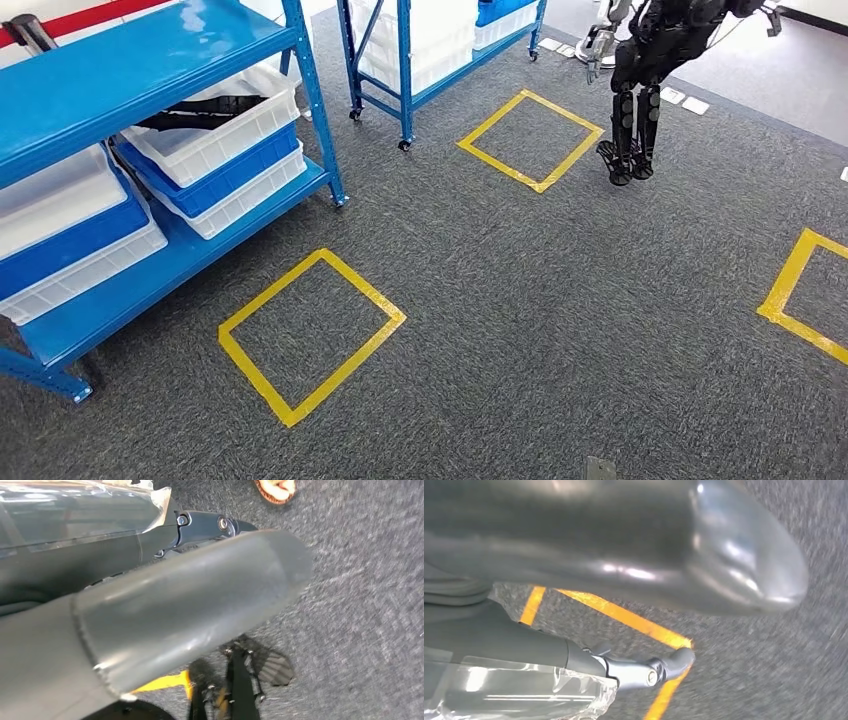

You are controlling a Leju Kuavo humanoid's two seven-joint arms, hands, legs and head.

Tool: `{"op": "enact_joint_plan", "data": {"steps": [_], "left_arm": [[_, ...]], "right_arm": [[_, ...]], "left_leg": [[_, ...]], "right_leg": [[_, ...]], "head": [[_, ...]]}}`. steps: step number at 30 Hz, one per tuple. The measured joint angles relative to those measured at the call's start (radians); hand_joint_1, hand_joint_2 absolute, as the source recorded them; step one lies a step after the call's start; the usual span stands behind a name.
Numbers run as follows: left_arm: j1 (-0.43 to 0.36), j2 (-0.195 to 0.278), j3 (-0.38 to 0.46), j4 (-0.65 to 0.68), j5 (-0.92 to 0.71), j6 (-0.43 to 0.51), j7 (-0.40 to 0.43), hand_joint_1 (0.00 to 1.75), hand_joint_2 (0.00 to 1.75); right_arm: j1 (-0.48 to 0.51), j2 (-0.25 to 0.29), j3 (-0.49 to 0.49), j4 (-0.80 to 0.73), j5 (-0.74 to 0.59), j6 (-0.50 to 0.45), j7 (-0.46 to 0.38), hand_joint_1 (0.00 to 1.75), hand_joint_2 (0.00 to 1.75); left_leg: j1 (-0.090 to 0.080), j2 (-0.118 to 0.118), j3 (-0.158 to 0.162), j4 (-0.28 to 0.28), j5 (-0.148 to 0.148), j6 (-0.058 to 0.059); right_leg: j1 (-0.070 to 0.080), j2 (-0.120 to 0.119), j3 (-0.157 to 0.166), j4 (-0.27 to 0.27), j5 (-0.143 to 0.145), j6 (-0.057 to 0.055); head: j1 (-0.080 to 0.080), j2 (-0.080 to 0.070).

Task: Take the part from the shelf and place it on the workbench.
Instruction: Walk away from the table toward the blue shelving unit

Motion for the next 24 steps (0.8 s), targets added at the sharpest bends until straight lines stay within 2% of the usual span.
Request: {"op": "enact_joint_plan", "data": {"steps": [1,2,3,4,5,7,8,9,11,12,14,16,17,18,19,20,21,22,24], "left_arm": [[-0.001,0.000,0.000,0.000,0.000,0.002,0.000,0.00,0.00],[-0.001,0.000,0.000,0.000,0.000,0.003,-0.001,0.00,0.00],[0.000,0.000,0.000,0.000,0.000,0.004,-0.001,0.00,0.00],[0.000,0.000,0.000,0.000,0.000,0.005,-0.001,0.00,0.00],[0.001,-0.001,0.000,0.001,0.000,0.007,-0.001,0.00,0.00],[0.001,-0.001,0.000,0.001,-0.001,0.012,-0.003,0.00,0.00],[0.001,-0.001,0.000,0.001,-0.001,0.015,-0.005,0.00,0.00],[0.001,-0.001,0.000,0.001,-0.002,0.018,-0.007,0.00,0.00],[0.005,-0.001,0.000,0.001,-0.003,0.023,-0.010,0.00,0.00],[0.008,0.000,0.000,0.001,-0.004,0.025,-0.011,0.00,0.00],[0.011,0.001,0.000,0.001,-0.004,0.026,-0.011,0.00,0.00],[0.008,0.001,0.000,0.001,-0.005,0.026,-0.012,0.00,0.00],[0.007,0.001,0.000,0.001,-0.005,0.026,-0.012,0.00,0.00],[0.007,0.001,0.000,0.001,-0.005,0.026,-0.012,0.00,0.00],[0.008,0.001,0.000,0.001,-0.005,0.026,-0.012,0.00,0.00],[0.009,0.002,0.000,0.001,-0.005,0.026,-0.012,0.00,0.00],[0.009,0.002,0.000,0.001,-0.005,0.026,-0.013,0.00,0.00],[0.008,0.002,0.000,0.001,-0.005,0.026,-0.013,0.00,0.00],[0.004,0.002,0.000,0.001,-0.008,0.026,-0.014,0.00,0.00]], "right_arm": [[0.002,-0.001,0.000,0.000,0.000,0.000,0.000,0.00,0.00],[0.004,-0.001,0.000,0.001,0.001,-0.001,0.000,0.00,0.00],[0.007,-0.002,0.000,0.001,0.000,-0.001,0.000,0.00,0.00],[0.007,-0.003,0.000,0.002,0.000,-0.002,0.000,0.00,0.00],[0.007,-0.003,0.000,0.002,0.000,-0.005,0.000,0.00,0.00],[0.006,-0.005,0.000,0.002,0.002,-0.012,-0.002,0.00,0.00],[0.006,-0.005,0.000,0.002,0.004,-0.016,-0.004,0.00,0.00],[0.007,-0.005,0.000,0.003,0.006,-0.019,-0.008,0.00,0.00],[0.006,-0.004,0.000,0.003,0.009,-0.025,-0.017,0.00,0.00],[0.004,-0.003,0.000,0.003,0.010,-0.028,-0.021,0.00,0.00],[0.001,-0.002,-0.001,0.003,0.012,-0.032,-0.024,0.00,0.00],[0.005,-0.002,-0.001,0.003,0.013,-0.033,-0.024,0.00,0.00],[0.008,-0.002,-0.001,0.003,0.013,-0.033,-0.024,0.00,0.00],[0.009,-0.002,-0.001,0.003,0.013,-0.033,-0.024,0.00,0.00],[0.009,-0.002,-0.001,0.003,0.013,-0.033,-0.024,0.00,0.00],[0.009,-0.002,-0.001,0.003,0.013,-0.033,-0.024,0.00,0.00],[0.008,-0.001,-0.001,0.003,0.013,-0.033,-0.024,0.00,0.00],[0.007,-0.001,-0.001,0.003,0.013,-0.033,-0.024,0.00,0.00],[0.006,0.000,-0.001,0.003,0.014,-0.036,-0.024,0.00,0.00]], "left_leg": [[0.001,-0.013,-0.001,-0.001,0.001,0.002],[0.001,-0.028,-0.001,-0.001,0.001,0.002],[0.002,-0.042,-0.001,0.000,0.001,0.001],[0.003,-0.056,0.000,0.001,0.002,0.000],[0.005,-0.069,0.001,0.001,0.002,-0.002],[0.006,-0.095,-0.001,0.009,-0.001,-0.013],[0.005,-0.107,-0.004,0.014,-0.003,-0.020],[0.005,-0.117,-0.006,0.017,-0.004,-0.027],[0.008,-0.133,-0.010,0.017,-0.004,-0.040],[0.012,-0.128,-0.013,0.020,-0.006,-0.045],[0.015,-0.085,-0.033,0.065,-0.034,-0.054],[0.016,-0.032,-0.088,0.179,-0.095,-0.062],[0.017,-0.020,-0.120,0.242,-0.121,-0.065],[0.018,-0.014,-0.143,0.285,-0.133,-0.067],[0.019,-0.010,-0.149,0.294,-0.126,-0.066],[0.019,-0.007,-0.135,0.265,-0.103,-0.064],[0.018,0.003,-0.103,0.205,-0.070,-0.060],[0.014,0.024,-0.068,0.137,-0.044,-0.054],[0.004,0.053,-0.022,0.049,-0.019,-0.043]], "right_leg": [[-0.003,0.019,-0.033,0.066,-0.026,-0.001],[-0.007,0.027,-0.065,0.126,-0.045,0.000],[-0.010,0.030,-0.085,0.161,-0.051,0.006],[-0.014,0.032,-0.090,0.161,-0.040,0.016],[-0.018,0.035,-0.076,0.122,-0.014,0.028],[-0.028,0.063,-0.024,-0.008,0.045,0.049],[-0.032,0.076,-0.005,-0.058,0.065,0.050],[-0.032,0.085,0.006,-0.085,0.073,0.045],[-0.029,0.076,0.011,-0.092,0.077,0.024],[-0.029,0.067,0.015,-0.093,0.079,0.016],[-0.031,0.050,0.021,-0.096,0.083,0.001],[-0.025,0.028,0.023,-0.096,0.081,-0.008],[-0.022,0.015,0.023,-0.096,0.079,-0.011],[-0.019,0.002,0.023,-0.096,0.077,-0.013],[-0.018,-0.009,0.024,-0.096,0.076,-0.015],[-0.017,-0.019,0.026,-0.096,0.074,-0.016],[-0.016,-0.028,0.029,-0.096,0.071,-0.015],[-0.014,-0.037,0.032,-0.096,0.068,-0.013],[-0.008,-0.053,0.037,-0.096,0.061,-0.005]], "head": [[0.001,0.000],[0.003,0.000],[0.003,0.000],[0.003,0.000],[0.004,0.000],[0.005,0.000],[0.006,0.000],[0.006,0.000],[0.005,0.000],[0.004,0.000],[0.000,0.000],[-0.005,0.000],[-0.006,0.000],[-0.006,0.000],[-0.006,0.000],[-0.006,0.000],[-0.006,0.000],[-0.006,0.000],[-0.005,0.000]]}}
